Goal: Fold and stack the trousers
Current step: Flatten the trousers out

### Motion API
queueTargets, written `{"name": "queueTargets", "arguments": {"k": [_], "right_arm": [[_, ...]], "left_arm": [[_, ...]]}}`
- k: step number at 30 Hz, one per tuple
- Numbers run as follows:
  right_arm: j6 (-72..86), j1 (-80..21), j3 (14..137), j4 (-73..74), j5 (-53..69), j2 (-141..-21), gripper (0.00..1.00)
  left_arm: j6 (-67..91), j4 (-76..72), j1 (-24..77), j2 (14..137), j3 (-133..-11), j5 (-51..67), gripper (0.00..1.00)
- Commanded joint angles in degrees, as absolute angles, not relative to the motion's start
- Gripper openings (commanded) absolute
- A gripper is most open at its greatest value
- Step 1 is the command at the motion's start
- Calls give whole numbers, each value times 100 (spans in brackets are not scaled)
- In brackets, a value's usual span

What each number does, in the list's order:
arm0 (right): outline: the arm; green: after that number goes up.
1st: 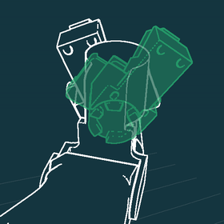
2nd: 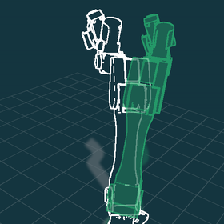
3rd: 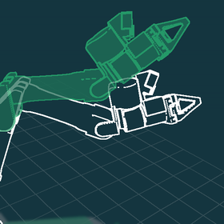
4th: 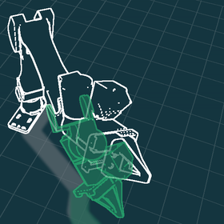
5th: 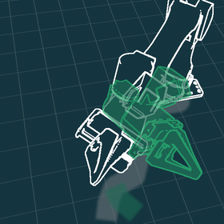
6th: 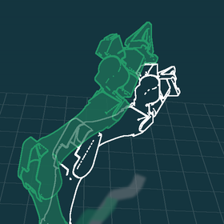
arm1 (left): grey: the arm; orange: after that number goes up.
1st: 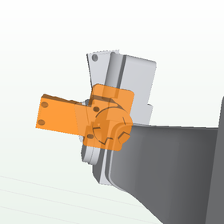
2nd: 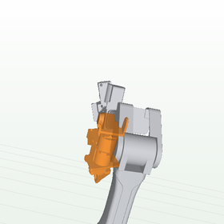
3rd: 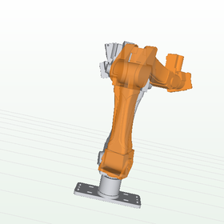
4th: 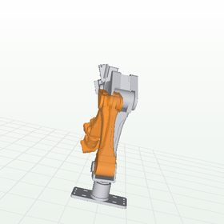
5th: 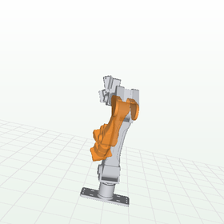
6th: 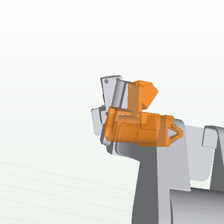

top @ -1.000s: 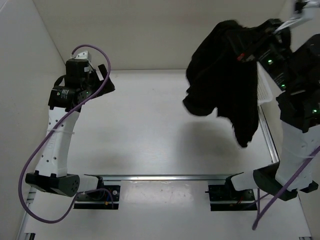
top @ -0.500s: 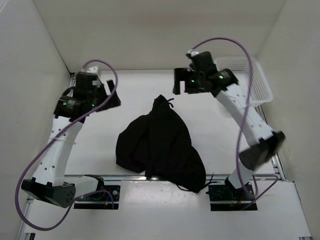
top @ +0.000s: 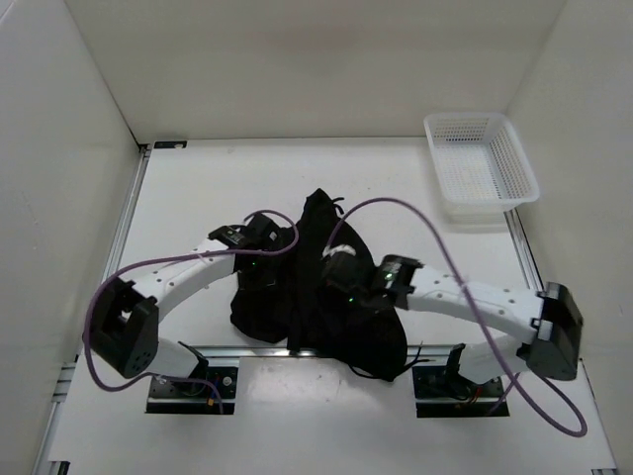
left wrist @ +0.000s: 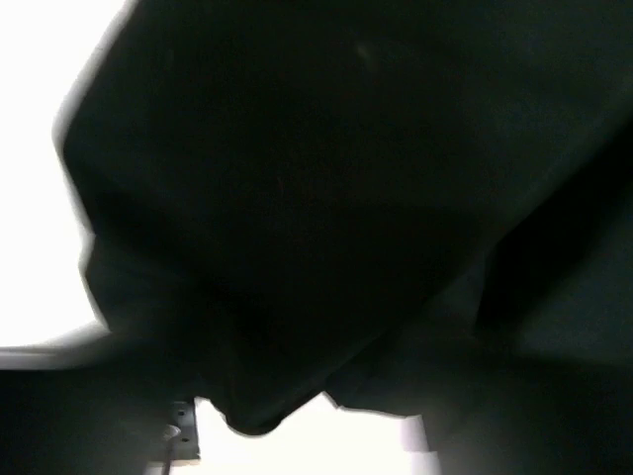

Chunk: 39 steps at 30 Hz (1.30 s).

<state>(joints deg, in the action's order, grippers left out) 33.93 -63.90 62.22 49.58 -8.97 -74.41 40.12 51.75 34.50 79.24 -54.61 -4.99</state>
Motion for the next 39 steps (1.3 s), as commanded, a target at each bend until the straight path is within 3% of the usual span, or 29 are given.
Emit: {"name": "queueTargets", "arguments": {"k": [1, 2, 7, 9, 10, 11, 12, 13, 14, 16, 27, 33, 34, 35, 36, 37, 39], "right_arm": [[3973, -7057, 6565, 4633, -1406, -7977, 100], [3973, -7153, 6644, 4562, -1458, -8146, 100], [3920, -7576, 7303, 3929, -1529, -9199, 100], [4060, -7629, 7365, 3868, -1704, -9412, 92], [4191, -7629, 7365, 3771, -1844, -9483, 79], [4192, -7629, 7287, 3771, -1907, -9544, 79], [4271, -7629, 7217, 3692, -1977, -9545, 56], [4341, -7629, 7164, 3691, -2065, -9545, 42], [4455, -7629, 7093, 3744, -2126, -9545, 17], [4509, -7629, 7041, 3867, -2389, -9362, 1], [3885, -7444, 8261, 5854, -4043, -7217, 0], [3735, -7444, 8569, 5390, -3377, -7874, 4], [3683, -7444, 8569, 5240, -3279, -7979, 18], [3683, -7444, 8439, 5090, -3139, -8154, 27], [3683, -7444, 8377, 4958, -3025, -8226, 38], [3683, -7444, 8324, 4722, -2771, -8366, 63], [3630, -7444, 8323, 4580, -2586, -8542, 80]], "left_arm": [[4377, 4702, 3533, 8147, -5484, -571, 32], [4307, 4702, 3533, 8261, -5597, -693, 11], [3639, 5658, 2700, 8376, -7520, -1555, 11], [3385, 6062, 2418, 8437, -8206, -1626, 11], [3384, 6195, 2147, 8507, -8827, -1626, 11], [3288, 6292, 2031, 8508, -9111, -1626, 11], [3226, 6354, 1926, 8577, -9349, -1626, 11], [3165, 6407, 1759, 8578, -9734, -1408, 11], [3094, 6486, 1688, 8630, -9895, -1328, 11], [3042, 6556, 1556, 8631, -10255, -1222, 11], [2865, 6662, 1134, 8323, -10880, -897, 11], [2865, 6662, 1003, 8332, -11004, -773, 14], [2796, 6549, 950, 8480, -11004, -843, 22], [2691, 6443, 810, 8568, -11004, -896, 80], [2629, 6434, 695, 8717, -11021, -896, 100], [2628, 6695, 564, 9197, -11230, -783, 100], [2628, 7258, 396, 9491, -11670, -598, 100]]}}
